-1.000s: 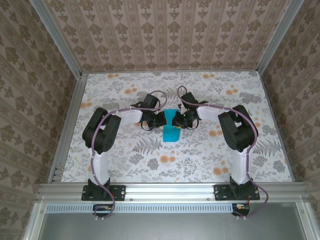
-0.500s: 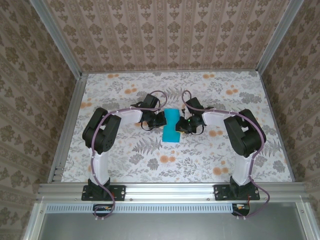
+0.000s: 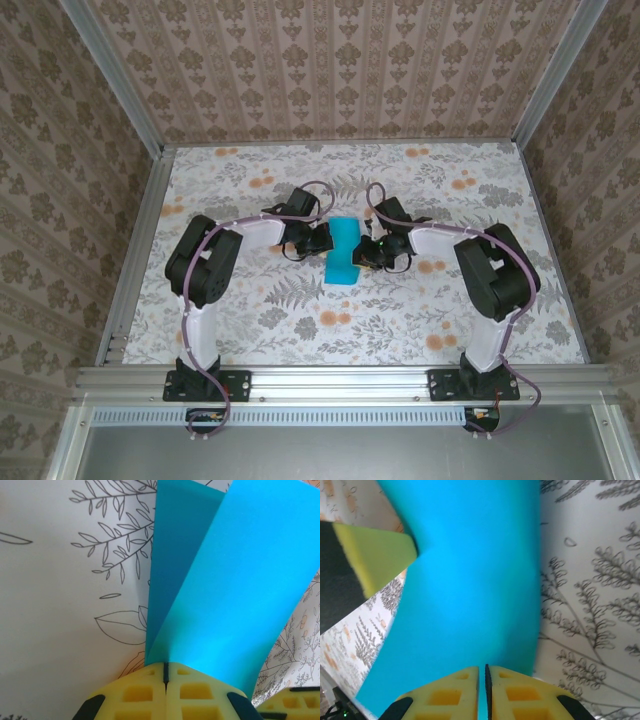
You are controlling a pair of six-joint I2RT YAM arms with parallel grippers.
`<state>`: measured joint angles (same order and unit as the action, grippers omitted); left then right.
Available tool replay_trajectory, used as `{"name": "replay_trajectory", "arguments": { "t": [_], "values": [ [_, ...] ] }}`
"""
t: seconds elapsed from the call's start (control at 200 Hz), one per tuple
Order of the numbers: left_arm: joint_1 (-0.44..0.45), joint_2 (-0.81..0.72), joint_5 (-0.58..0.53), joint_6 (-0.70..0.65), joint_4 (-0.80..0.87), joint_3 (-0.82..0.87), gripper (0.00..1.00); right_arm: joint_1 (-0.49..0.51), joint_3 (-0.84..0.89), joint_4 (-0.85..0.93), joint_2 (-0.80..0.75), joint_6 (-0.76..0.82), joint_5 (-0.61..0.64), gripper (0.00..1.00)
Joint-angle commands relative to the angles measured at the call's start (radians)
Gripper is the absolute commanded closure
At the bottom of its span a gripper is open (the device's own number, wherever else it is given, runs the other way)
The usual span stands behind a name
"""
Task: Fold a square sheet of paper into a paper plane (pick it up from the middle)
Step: Fold the square sheet of paper in half at the center of the table.
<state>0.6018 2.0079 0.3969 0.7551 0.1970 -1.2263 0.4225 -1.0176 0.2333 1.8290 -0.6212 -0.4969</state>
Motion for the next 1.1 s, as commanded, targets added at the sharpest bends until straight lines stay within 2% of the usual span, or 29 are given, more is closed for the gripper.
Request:
{"name": "replay_trajectory", "arguments": {
  "t": [0.0,0.265,0.525,0.865,1.095],
  "values": [
    [0.012,0.086,-0.067,-0.017,0.101,0.027,0.96,0.019,0.046,-0.011,-0.015,0.001,-0.040,0.87],
    [0.013,0.089,-0.072,-0.016,0.102,0.026,0.97,0.024,0.090,-0.017,0.016,-0.003,-0.019,0.88],
    [0.014,0.089,-0.075,-0.014,0.101,0.026,0.96,0.029,0.106,-0.029,-0.068,-0.003,-0.062,0.88],
    [0.013,0.092,-0.076,-0.016,0.103,0.025,0.97,0.044,0.151,-0.017,-0.020,-0.007,-0.041,0.88],
    [0.013,0.091,-0.072,-0.020,0.104,0.024,0.96,0.024,0.097,-0.021,-0.117,-0.001,-0.011,0.87]
  ]
}}
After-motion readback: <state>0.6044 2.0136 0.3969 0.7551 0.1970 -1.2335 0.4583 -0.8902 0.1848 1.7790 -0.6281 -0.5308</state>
